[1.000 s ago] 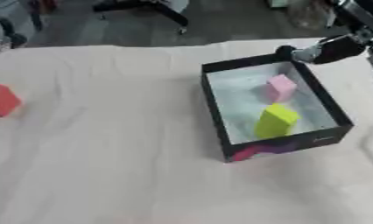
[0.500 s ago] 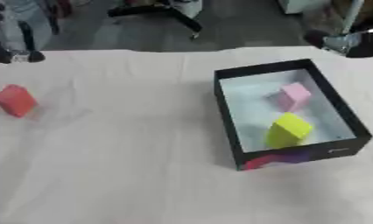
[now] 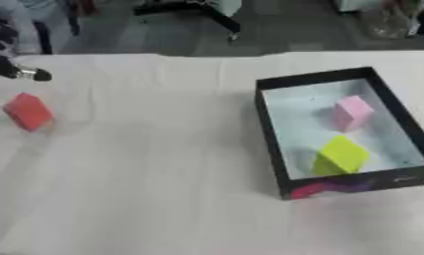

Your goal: Pick up the objects with one hand, pass them to the other hand, and then place them into the box on the other side of the table.

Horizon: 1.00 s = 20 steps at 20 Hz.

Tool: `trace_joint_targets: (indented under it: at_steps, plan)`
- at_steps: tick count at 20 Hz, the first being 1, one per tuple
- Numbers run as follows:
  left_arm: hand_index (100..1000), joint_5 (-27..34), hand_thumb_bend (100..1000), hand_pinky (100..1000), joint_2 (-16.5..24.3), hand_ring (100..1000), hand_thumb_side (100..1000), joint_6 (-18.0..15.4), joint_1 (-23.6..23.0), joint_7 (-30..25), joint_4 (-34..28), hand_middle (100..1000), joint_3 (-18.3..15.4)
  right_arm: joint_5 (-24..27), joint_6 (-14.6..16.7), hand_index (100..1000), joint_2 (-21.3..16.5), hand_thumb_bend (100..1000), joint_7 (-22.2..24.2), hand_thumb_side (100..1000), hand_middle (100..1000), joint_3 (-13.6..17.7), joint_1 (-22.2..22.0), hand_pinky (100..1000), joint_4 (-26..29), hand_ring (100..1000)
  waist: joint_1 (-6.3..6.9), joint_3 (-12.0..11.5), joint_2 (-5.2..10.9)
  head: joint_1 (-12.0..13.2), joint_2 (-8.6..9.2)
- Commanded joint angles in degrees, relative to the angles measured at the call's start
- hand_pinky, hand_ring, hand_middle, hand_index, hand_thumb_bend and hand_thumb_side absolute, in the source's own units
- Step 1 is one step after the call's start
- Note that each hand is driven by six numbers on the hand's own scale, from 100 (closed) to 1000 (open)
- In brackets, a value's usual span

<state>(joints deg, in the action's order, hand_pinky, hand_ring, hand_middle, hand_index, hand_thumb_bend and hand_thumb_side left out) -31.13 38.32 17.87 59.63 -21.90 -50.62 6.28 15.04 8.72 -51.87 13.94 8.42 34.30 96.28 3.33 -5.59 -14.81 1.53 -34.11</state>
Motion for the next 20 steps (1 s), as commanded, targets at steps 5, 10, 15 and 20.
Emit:
trace_joint_targets:
  at_steps: [5, 10, 15, 20]
  plan:
    - [871, -6.72, 918, 909, 2.46, 874, 313, 0.17, 2.59, -6.65, 5.00, 805, -2.48, 6.86, -3.95, 1000, -4.41, 589, 3.35, 276, 765, 2.81, 2.97, 1000, -5.47, 1000, 0.75, 0.77, -0.76, 1.10, 0.87]
    - [872, -11.54, 921, 915, 2.87, 889, 320, 1.74, 3.13, -11.47, 5.36, 816, -2.76, 11.66, -6.14, 1000, -5.56, 588, 5.34, 274, 753, 3.68, 3.52, 1000, -9.65, 1000, 0.86, 0.92, -1.28, 1.98, 1.28]
    - [869, -15.50, 911, 920, 2.70, 893, 317, 2.24, 3.56, -15.08, 4.95, 817, -4.41, 12.74, -6.06, 1000, -6.05, 590, 5.91, 277, 751, 4.05, 2.90, 1000, -11.37, 1000, 0.83, 0.89, -1.51, 2.51, 1.75]
    - [872, -17.68, 911, 920, 3.28, 897, 316, 3.69, 3.61, -15.62, 5.15, 820, -5.38, 11.88, -5.31, 1000, -6.16, 588, 5.82, 277, 748, 4.23, 2.08, 1000, -11.85, 1000, 0.83, 0.87, -1.52, 2.56, 1.77]
